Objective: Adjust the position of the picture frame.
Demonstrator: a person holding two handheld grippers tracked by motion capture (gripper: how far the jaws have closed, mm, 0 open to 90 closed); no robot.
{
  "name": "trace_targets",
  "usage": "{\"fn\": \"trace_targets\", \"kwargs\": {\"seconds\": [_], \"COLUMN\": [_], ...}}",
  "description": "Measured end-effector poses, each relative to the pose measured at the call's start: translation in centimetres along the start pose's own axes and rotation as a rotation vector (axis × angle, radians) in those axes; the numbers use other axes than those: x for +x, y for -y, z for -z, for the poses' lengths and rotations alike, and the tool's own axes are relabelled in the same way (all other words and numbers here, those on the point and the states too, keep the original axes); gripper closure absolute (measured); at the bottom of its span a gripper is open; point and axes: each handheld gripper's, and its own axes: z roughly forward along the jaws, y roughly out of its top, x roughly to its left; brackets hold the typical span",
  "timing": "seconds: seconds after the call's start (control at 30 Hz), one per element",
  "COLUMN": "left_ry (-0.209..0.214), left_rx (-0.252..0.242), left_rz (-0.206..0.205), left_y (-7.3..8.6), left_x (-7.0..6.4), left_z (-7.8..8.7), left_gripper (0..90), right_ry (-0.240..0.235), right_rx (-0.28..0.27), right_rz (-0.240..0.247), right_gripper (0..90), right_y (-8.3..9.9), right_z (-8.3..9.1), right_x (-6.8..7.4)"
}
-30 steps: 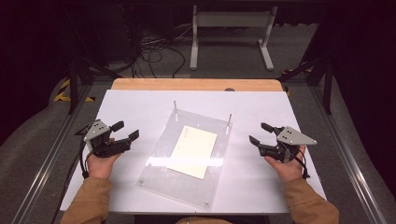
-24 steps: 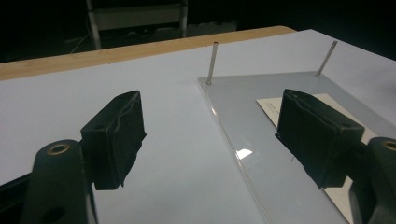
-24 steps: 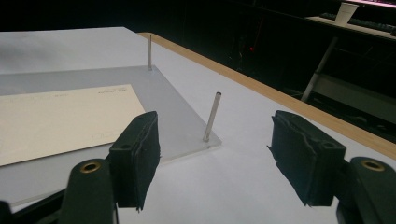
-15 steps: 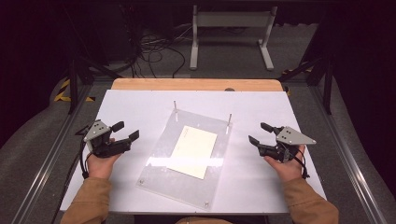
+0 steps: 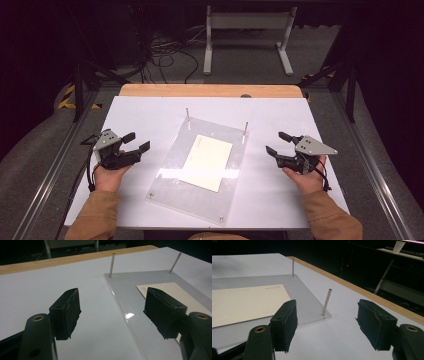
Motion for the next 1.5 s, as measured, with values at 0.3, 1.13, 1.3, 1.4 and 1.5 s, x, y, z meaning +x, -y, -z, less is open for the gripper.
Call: {"fn": "trace_targets", "kwargs": {"seconds": [0.3, 1.13, 1.3, 1.4, 1.5], "left_ry": [0.055, 0.033, 0.081, 0.112, 0.115], "left_rx": [0.063, 0.531, 0.622, 0.668, 0.667], "left_rz": [-0.047, -0.011, 0.007, -0.003, -0.015], "left_y": [0.3, 1.3, 1.5, 1.2, 1.2], "left_x": [-1.8, -3.5, -3.4, -3.7, -3.7], "left_z": [-0.7, -3.4, -3.7, -3.7, -3.7], "left_gripper": [28.8, 89.2, 89.5, 89.6, 89.6], "right_ry": [-0.006, -0.032, -0.035, -0.038, -0.04], "right_rx": [0.002, 0.008, 0.008, 0.008, 0.01], "right_rz": [0.004, -0.002, -0.005, -0.004, -0.004], "right_gripper": [32.6, 35.0, 35.0, 35.0, 35.0], "right_y": [-0.1, 0.0, 0.0, 0.0, 0.0], "right_z": [0.0, -0.2, -0.2, -0.3, -0.3], "right_x": [0.1, 0.1, 0.0, 0.1, 0.1]}}
